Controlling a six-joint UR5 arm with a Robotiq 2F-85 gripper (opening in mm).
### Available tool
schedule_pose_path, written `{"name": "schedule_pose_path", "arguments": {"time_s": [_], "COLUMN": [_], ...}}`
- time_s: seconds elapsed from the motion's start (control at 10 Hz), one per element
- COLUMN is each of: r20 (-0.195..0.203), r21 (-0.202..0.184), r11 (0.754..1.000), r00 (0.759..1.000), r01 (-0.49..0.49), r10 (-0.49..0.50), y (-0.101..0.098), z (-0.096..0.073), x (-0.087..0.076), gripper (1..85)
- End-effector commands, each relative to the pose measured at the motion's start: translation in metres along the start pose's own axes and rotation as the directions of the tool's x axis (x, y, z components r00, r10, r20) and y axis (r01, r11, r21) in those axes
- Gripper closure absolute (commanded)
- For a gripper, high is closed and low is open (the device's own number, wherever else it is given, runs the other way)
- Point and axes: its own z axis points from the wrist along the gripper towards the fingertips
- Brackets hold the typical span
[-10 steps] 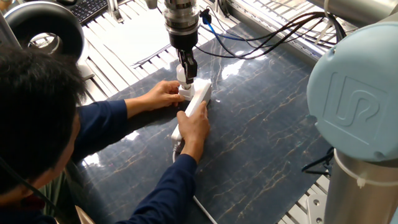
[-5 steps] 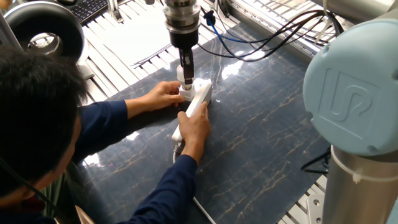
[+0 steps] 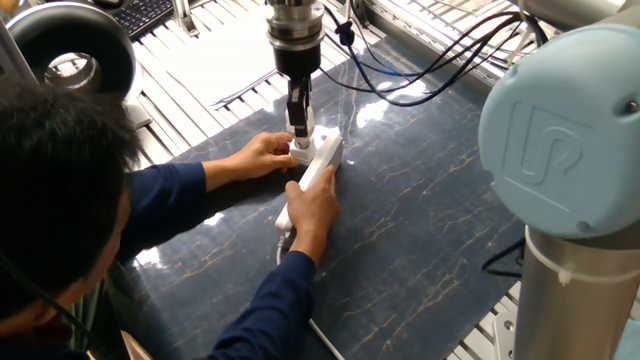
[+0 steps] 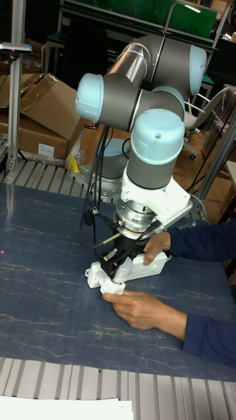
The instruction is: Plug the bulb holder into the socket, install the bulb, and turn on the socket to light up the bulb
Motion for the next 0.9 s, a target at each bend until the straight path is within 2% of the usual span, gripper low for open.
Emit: {"name": "schedule_pose_path", "arguments": {"time_s": [0.0, 0.2, 0.4, 0.5, 0.6, 0.8], "r20": [0.001, -0.022, -0.089, -0.146, -0.151, -0.185], "r21": [-0.005, 0.029, 0.099, 0.148, 0.170, 0.263], "r11": [0.998, 0.999, 0.990, 0.974, 0.965, 0.917], "r00": [0.998, 0.999, 0.992, 0.978, 0.972, 0.948], "r01": [-0.067, -0.041, 0.098, 0.171, 0.202, 0.300], "r10": [0.067, 0.042, -0.089, -0.149, -0.177, -0.258], "y": [-0.005, -0.009, -0.027, -0.041, -0.045, -0.062], "z": [-0.004, -0.004, -0.013, -0.027, -0.033, -0.046], "x": [-0.003, 0.002, 0.011, 0.013, 0.007, -0.004], "gripper": [84.7, 84.7, 84.7, 84.7, 84.7, 84.7]}}
